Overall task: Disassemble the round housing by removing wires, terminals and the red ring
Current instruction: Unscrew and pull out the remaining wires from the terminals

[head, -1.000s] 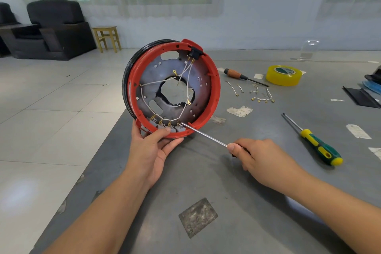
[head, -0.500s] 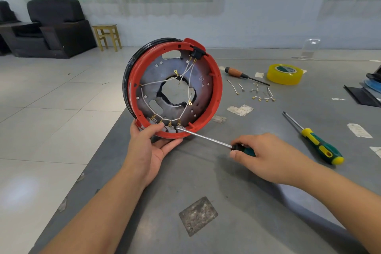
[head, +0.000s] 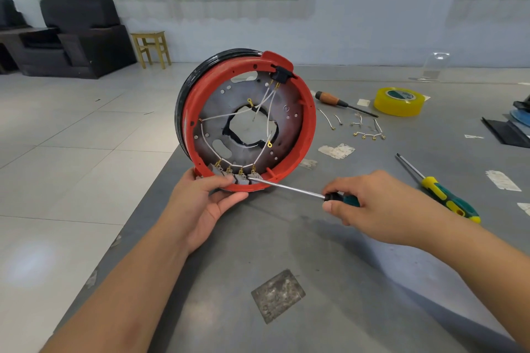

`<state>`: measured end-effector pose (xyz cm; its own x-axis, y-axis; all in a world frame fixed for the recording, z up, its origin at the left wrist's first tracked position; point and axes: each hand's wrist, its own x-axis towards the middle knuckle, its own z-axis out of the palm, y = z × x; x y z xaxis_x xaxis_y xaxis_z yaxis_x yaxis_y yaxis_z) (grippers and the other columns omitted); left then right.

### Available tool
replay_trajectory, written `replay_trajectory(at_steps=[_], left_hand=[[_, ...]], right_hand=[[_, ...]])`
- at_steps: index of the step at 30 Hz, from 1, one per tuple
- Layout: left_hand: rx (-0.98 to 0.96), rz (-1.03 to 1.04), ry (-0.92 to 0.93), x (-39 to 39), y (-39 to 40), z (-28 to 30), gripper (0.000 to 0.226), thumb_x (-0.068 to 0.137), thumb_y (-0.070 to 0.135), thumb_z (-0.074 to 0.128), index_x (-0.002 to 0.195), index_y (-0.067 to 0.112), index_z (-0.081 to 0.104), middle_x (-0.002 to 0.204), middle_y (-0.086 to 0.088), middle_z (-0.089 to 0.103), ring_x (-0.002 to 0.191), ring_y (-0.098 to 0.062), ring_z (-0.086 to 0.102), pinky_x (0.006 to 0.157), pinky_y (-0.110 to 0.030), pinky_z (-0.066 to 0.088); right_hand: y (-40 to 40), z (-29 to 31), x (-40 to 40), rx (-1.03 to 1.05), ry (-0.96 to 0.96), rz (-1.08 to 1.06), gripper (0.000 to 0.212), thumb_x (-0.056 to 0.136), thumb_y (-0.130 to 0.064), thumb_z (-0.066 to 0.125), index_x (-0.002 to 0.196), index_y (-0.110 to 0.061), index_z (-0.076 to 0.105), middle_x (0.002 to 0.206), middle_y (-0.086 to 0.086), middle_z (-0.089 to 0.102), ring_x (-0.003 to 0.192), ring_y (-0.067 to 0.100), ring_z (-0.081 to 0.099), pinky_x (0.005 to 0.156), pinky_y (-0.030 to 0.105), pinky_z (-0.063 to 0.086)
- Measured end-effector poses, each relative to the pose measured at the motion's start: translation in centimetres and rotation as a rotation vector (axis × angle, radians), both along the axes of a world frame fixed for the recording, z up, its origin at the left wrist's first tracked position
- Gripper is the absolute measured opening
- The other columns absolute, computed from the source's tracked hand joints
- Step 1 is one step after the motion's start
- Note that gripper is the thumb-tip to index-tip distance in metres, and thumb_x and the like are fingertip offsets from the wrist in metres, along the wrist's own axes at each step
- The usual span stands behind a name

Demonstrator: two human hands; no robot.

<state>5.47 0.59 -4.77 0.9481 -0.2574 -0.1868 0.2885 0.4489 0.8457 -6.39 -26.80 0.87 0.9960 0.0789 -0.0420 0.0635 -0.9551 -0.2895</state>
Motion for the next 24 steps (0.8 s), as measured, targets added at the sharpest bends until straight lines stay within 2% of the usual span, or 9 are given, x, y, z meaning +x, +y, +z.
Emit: replay_trajectory(at_steps=[4, 11, 20, 24], left_hand=[[0.017, 0.002, -0.036, 0.0, -0.4, -0.4, 0.05, 0.087, -0.016, 0.064, 0.131, 0.004, 0.051, 0.116, -0.028, 0.073, 0.104, -0.044, 0.074, 0.083, -0.051, 0.064], [0.01, -0.002, -0.062, 0.1, -0.4, -0.9, 0.056, 0.086, -0.017, 0.066, 0.134, 0.01, 0.051, 0.114, -0.023, 0.075, 0.103, -0.044, 0.075, 0.077, -0.046, 0.064], [-0.035, -0.011, -0.059, 0.1, -0.5, -0.9, 0.052, 0.089, -0.014, 0.062, 0.136, 0.005, 0.05, 0.111, -0.022, 0.077, 0.104, -0.042, 0.075, 0.079, -0.044, 0.064], [-0.063, 0.004, -0.047, 0.2, -0.5, -1.0, 0.05, 0.09, -0.013, 0.062, 0.135, 0.005, 0.051, 0.105, -0.018, 0.077, 0.105, -0.043, 0.074, 0.082, -0.046, 0.064]], right_hand=[[-0.1, 0.1, 0.0, -0.006, -0.011, -0.009, 0.027, 0.1, -0.055, 0.051, 0.115, -0.039, 0.066, 0.081, -0.016, 0.067, 0.079, 0.008, 0.064, 0.079, 0.038, 0.058], [0.1, 0.3, 0.2, -0.004, -0.017, -0.001, 0.028, 0.1, -0.053, 0.054, 0.115, -0.036, 0.069, 0.084, -0.017, 0.069, 0.082, 0.007, 0.066, 0.082, 0.038, 0.058], [0.7, -1.1, 0.2, 0.009, -0.067, -0.026, 0.028, 0.099, -0.052, 0.054, 0.109, -0.032, 0.07, 0.084, -0.008, 0.07, 0.076, 0.013, 0.063, 0.074, 0.04, 0.055], [1.1, -1.9, 0.0, 0.045, -0.073, -0.041, 0.028, 0.099, -0.053, 0.054, 0.114, -0.033, 0.069, 0.094, -0.012, 0.071, 0.083, 0.012, 0.062, 0.078, 0.036, 0.055]])
